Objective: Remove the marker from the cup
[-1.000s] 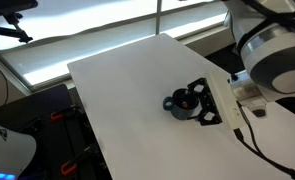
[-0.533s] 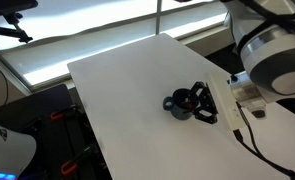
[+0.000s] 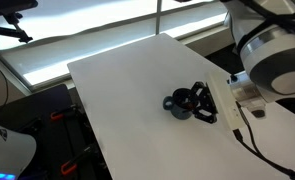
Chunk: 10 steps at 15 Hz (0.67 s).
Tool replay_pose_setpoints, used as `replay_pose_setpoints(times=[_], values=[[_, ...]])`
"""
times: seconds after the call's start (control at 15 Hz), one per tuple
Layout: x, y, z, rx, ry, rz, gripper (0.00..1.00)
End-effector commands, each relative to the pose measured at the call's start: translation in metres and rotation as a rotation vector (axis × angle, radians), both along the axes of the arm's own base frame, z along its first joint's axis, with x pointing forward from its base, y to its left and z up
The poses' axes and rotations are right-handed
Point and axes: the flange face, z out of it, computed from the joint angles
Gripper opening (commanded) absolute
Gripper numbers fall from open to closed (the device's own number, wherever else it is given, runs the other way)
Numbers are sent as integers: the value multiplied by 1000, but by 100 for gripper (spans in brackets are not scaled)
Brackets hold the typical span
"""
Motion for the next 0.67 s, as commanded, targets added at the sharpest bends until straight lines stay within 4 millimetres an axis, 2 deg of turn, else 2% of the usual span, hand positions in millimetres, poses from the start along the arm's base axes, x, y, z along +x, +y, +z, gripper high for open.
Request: replay_pose_setpoints(times=[0.0, 0.4, 0.6], values=[[2, 2, 13, -11, -23, 19, 52], [9, 1, 20, -28, -38, 24, 100], [10, -2, 19, -30, -43, 22, 100]])
